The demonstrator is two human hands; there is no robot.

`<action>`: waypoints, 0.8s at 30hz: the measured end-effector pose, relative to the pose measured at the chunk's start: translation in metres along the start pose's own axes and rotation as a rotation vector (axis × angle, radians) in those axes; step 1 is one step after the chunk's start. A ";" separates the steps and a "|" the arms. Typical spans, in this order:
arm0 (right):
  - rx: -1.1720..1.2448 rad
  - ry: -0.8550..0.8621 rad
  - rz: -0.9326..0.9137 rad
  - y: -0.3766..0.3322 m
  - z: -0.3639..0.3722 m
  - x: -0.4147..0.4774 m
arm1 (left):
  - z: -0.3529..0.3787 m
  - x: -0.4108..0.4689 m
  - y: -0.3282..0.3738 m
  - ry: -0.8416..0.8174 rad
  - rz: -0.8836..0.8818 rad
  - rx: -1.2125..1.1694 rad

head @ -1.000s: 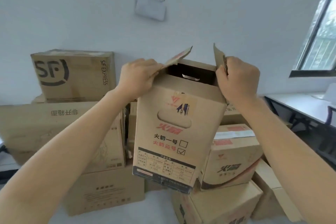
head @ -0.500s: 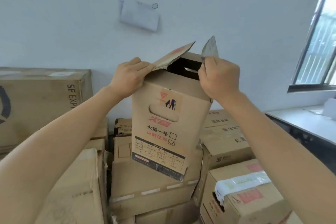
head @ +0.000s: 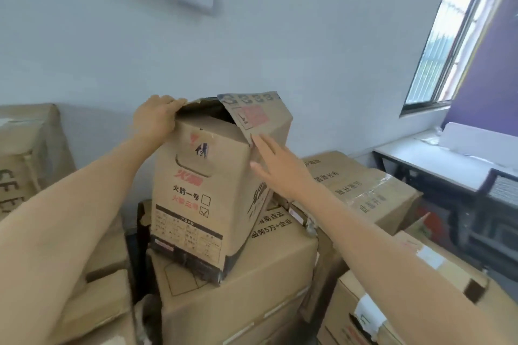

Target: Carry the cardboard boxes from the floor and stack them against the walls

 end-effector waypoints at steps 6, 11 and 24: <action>0.167 -0.159 0.108 0.009 0.066 0.008 | -0.003 -0.030 -0.018 -0.286 -0.491 -0.366; 0.330 -0.091 0.140 -0.007 0.091 0.022 | 0.021 -0.113 0.028 -0.559 -0.743 -0.418; 0.070 -0.330 -0.057 -0.004 0.117 0.009 | 0.082 -0.115 0.014 -0.589 -0.582 -0.599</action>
Point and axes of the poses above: each hand's wrist, its own x-axis towards the middle knuckle, its own z-axis out of the palm, y = z × x, the point moved 2 cm from there along x, towards the middle knuckle, and after that the axes turned 7 degrees about -z, right-handed, at the moved point
